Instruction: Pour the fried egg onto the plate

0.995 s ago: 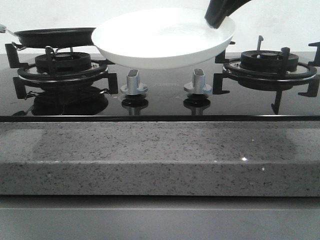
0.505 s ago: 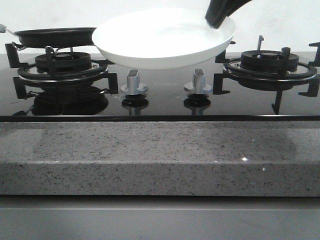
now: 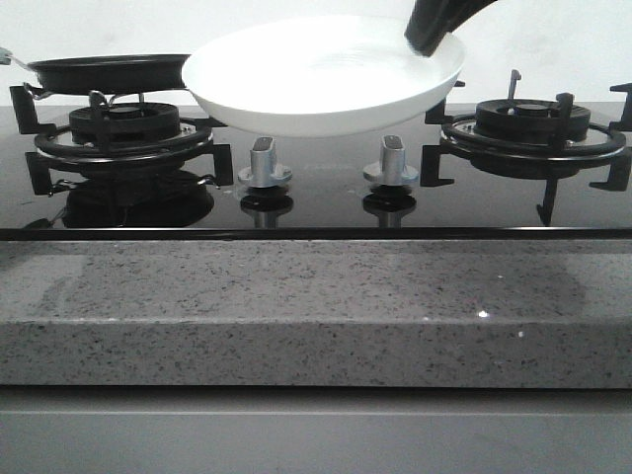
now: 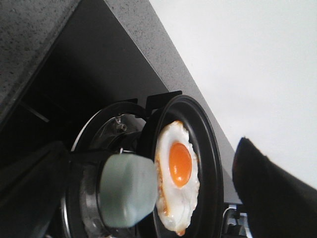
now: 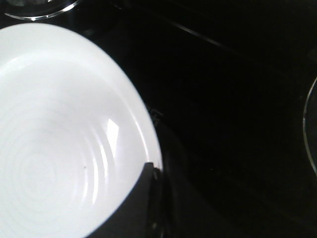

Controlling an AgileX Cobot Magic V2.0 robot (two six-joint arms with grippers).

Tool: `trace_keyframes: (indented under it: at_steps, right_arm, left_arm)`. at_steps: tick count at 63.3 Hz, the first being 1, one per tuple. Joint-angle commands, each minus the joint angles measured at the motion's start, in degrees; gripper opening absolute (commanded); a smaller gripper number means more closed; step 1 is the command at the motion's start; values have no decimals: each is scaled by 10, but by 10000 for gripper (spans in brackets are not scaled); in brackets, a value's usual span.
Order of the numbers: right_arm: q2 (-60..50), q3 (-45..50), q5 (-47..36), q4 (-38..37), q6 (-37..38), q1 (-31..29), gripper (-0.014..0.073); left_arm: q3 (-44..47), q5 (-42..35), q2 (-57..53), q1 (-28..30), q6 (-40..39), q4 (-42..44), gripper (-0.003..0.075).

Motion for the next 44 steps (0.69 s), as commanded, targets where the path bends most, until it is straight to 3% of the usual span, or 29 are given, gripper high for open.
trace_keyframes:
  at_steps: [1,17,26,44]
  right_arm:
    - [-25,-12,-28,16,-5,-1,-58]
    - [-25,-12,-28,16,-5,-1,-58]
    - [-25,-12,-28,16,-5,-1,-58]
    - [-25,-12,-28,16,-5,-1,-58]
  left_arm:
    - [-26,2,-18,-10,-1,-46,640]
    - [-40,-12,-4,-26,-1,-47,615]
    - [-40,-11,-4,-26,-1,-47,482]
    - [-40,-10,-4,-26,-1,-47,119]
